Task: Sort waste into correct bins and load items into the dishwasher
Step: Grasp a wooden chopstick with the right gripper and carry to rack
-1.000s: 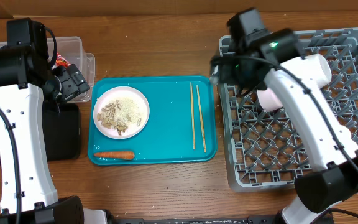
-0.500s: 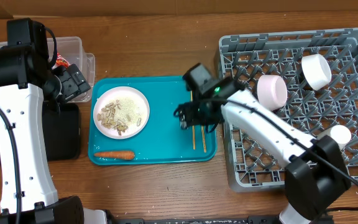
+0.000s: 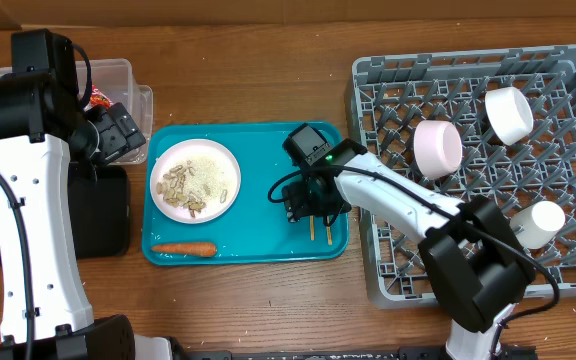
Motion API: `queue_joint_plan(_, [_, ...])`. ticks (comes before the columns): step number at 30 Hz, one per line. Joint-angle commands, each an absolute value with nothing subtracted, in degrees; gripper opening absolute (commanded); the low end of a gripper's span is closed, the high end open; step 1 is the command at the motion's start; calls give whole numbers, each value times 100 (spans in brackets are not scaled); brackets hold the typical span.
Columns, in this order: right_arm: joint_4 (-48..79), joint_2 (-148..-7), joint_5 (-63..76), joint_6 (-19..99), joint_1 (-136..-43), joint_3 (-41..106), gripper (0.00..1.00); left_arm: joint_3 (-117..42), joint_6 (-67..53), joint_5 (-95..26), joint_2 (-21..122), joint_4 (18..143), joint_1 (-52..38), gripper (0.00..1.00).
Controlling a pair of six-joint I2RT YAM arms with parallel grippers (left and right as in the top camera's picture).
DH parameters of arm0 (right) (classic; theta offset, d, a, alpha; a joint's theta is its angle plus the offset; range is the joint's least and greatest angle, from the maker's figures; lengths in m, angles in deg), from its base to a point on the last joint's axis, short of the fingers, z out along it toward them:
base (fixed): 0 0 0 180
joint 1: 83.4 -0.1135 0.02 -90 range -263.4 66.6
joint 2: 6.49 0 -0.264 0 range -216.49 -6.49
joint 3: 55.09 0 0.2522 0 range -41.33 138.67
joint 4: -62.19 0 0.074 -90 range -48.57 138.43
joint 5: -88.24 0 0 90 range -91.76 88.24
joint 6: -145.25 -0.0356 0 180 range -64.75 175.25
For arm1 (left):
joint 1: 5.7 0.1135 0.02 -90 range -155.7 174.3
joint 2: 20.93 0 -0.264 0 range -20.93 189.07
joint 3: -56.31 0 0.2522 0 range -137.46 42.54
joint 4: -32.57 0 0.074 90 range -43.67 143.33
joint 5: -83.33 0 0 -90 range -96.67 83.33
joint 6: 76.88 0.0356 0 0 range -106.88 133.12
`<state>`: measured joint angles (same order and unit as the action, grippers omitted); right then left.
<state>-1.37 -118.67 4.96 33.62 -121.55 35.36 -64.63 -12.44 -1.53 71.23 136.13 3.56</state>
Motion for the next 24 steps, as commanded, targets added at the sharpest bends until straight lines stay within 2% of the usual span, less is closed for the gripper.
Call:
queue_joint_plan(1, [-113,-12037,452,3380,-12166,3514,75,-6443,-1218,-181,7132,13604,365,100])
queue_joint_plan(6, [-172,-12243,452,3380,-12166,3514,71,-6443,-1220,-181,7132,13604,365,100])
queue_joint_plan(9, [-213,-12333,417,3297,-12164,3514,63,-6443,-1218,-181,7132,13607,365,100])
queue_joint_plan(14, [-307,-12352,190,3098,-12164,3514,56,-6443,-1218,-181,7132,13604,367,100])
queue_joint_plan(19, [-336,-12352,151,3098,-12166,3514,35,-6443,-1218,-181,7132,13604,365,100])
queue_joint_plan(23, [-434,-12352,190,3098,-12166,3514,14,-6443,-1218,-181,7132,13604,365,100])
queue_joint_plan(24, [-434,-12352,249,3100,-12166,3514,12,-6443,-1218,-181,7132,13604,367,100])
